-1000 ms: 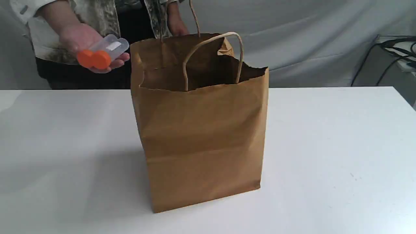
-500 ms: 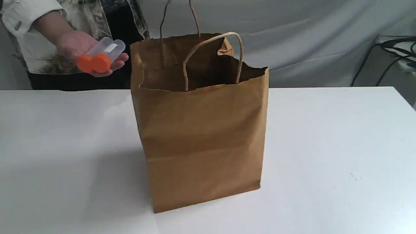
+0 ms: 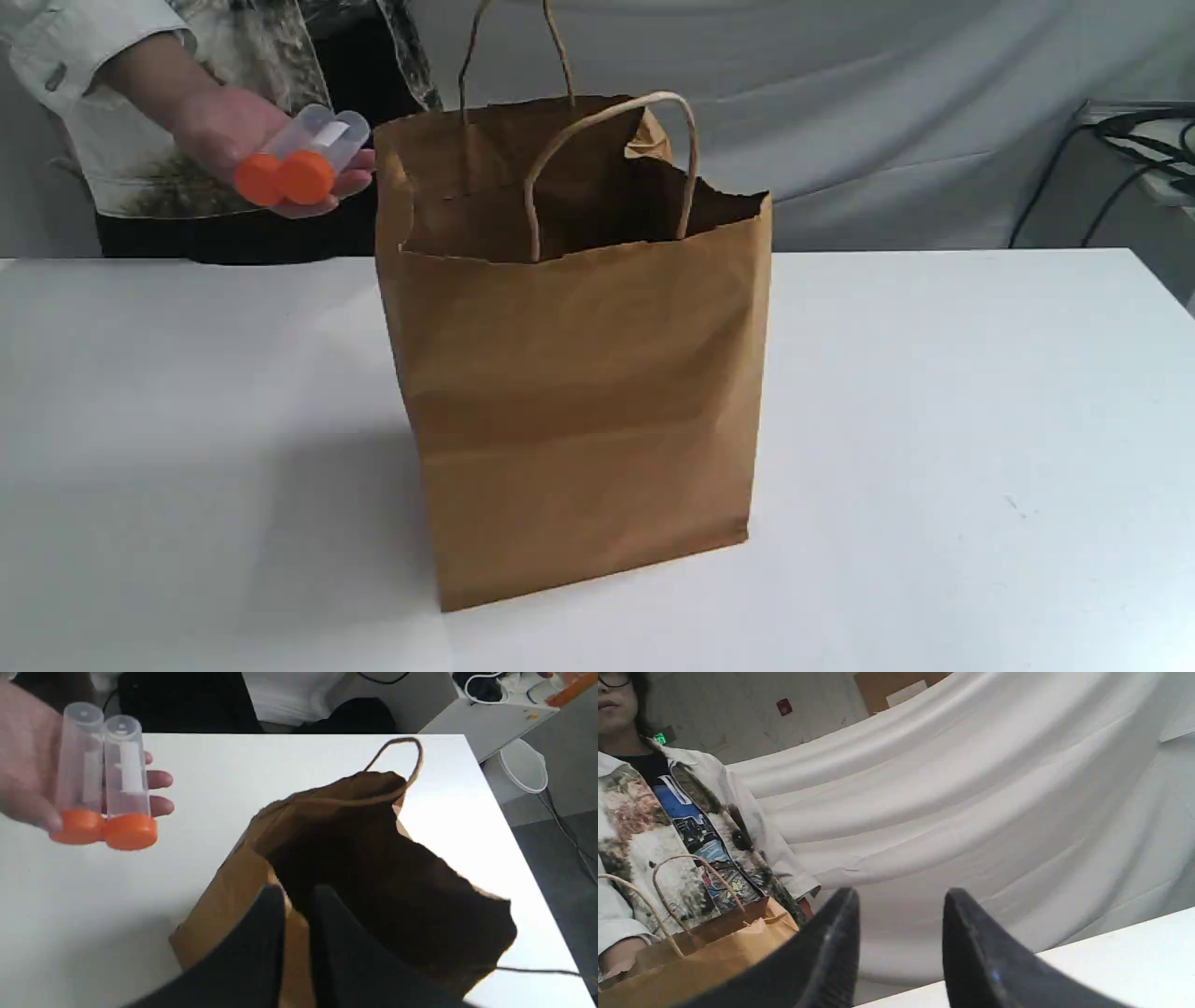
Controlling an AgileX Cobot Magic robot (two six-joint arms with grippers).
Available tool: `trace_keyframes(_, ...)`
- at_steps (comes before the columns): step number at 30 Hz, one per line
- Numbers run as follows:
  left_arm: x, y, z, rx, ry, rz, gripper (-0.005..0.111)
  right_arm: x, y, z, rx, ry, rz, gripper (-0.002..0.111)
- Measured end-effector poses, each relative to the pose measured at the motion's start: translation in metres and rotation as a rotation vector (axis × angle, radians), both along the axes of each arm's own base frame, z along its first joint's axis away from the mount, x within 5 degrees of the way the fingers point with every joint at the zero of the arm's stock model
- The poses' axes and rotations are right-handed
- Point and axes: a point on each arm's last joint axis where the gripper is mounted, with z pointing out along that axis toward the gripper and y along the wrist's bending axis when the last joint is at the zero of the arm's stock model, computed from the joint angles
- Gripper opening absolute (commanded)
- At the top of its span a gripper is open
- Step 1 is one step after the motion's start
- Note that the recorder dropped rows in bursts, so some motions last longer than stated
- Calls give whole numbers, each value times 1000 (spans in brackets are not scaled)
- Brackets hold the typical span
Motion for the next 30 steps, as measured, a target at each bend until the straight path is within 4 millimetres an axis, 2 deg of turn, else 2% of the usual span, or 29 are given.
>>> trace_keyframes(4,20,-1,-12,-11,27,-4,66,0,0,0,0,2,-1,30)
trace_keyframes(7,33,-2,-27,-4,50,-29,78,0,0,0,0,3,4,30)
trace_keyframes(10,43,-7,-41,63,22,-121,78,0,1,-1,1,8,20,30)
trace_keyframes(15,61,-21,-65,255,-157,-407,78,0,0,-1,2,15,18,30)
trace_keyframes(18,78,-24,-80,312,-267,-471,78,0,0,-1,3,16,17,30)
trace_keyframes(21,89,-26,-95,319,-279,-497,78,0,0,-2,3,19,14,30)
trace_keyframes(25,90,-31,-108,334,-252,-591,78,1,-1,-3,6,35,0,30)
trace_keyframes(30,88,-37,-108,335,-295,-651,78,1,-2,-4,7,43,-7,30)
